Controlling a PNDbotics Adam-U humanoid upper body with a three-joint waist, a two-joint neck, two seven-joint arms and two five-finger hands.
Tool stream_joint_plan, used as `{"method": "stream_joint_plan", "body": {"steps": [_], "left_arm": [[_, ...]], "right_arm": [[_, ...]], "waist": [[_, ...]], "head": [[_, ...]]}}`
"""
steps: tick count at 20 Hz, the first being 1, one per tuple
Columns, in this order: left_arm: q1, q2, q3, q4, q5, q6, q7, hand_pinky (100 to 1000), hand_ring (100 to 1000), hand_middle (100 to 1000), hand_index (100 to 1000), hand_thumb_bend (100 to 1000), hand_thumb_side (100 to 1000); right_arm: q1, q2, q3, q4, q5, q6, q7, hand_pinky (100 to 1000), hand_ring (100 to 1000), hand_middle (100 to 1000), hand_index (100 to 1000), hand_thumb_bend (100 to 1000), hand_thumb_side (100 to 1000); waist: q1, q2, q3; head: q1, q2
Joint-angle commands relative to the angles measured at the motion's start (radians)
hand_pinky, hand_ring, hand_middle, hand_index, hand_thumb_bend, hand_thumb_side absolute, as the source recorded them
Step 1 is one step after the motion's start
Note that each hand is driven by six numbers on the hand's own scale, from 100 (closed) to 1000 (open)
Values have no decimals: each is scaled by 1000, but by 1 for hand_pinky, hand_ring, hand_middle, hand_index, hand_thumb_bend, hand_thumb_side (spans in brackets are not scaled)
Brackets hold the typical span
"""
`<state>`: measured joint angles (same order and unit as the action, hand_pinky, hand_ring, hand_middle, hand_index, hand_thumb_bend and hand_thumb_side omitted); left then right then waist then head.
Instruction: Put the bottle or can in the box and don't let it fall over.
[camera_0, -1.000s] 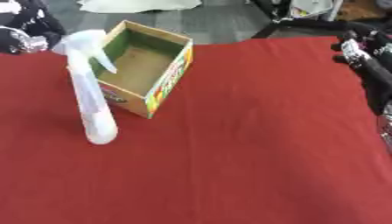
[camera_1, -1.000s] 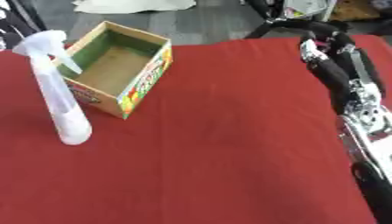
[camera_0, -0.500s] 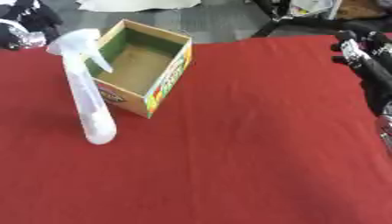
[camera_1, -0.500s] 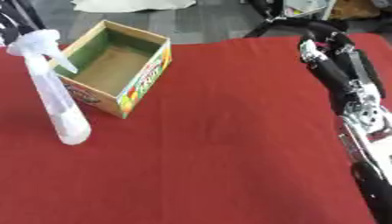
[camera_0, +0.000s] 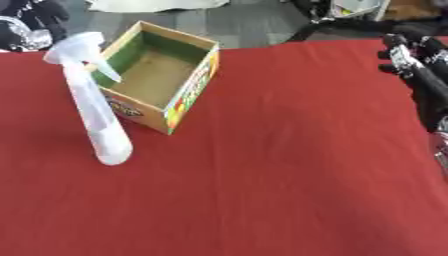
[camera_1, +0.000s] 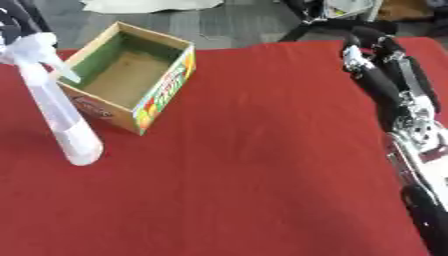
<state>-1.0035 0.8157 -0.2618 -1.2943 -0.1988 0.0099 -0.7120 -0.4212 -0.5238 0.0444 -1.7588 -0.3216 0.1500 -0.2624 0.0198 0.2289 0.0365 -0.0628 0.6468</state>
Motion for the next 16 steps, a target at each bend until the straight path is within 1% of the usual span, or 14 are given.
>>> {"method": "stream_joint_plan", "body": {"steps": [1,12,16], "left_arm": [[-24,15,7,-2,8,3,-9,780,802,802,829,151,563],[-36,-6,-7,14,22,4,-51,798,827,830,834,155,587],[-38,-1,0,9,24,4,-53,797,826,827,833,130,563]], "right_arm": [[-11,-16,-3,-7,-4,-3,4,799,786,762,838,100,428],[-18,-14,-2,-7,-5,-4,6,801,786,762,838,100,435],[-16,-14,-2,-7,-5,-4,7,801,786,762,839,100,437]], "waist": [[1,-12,-3],[8,-7,-20],[9,-8,-19]], "head": [[4,-14],[8,-21],[5,-17]]}}
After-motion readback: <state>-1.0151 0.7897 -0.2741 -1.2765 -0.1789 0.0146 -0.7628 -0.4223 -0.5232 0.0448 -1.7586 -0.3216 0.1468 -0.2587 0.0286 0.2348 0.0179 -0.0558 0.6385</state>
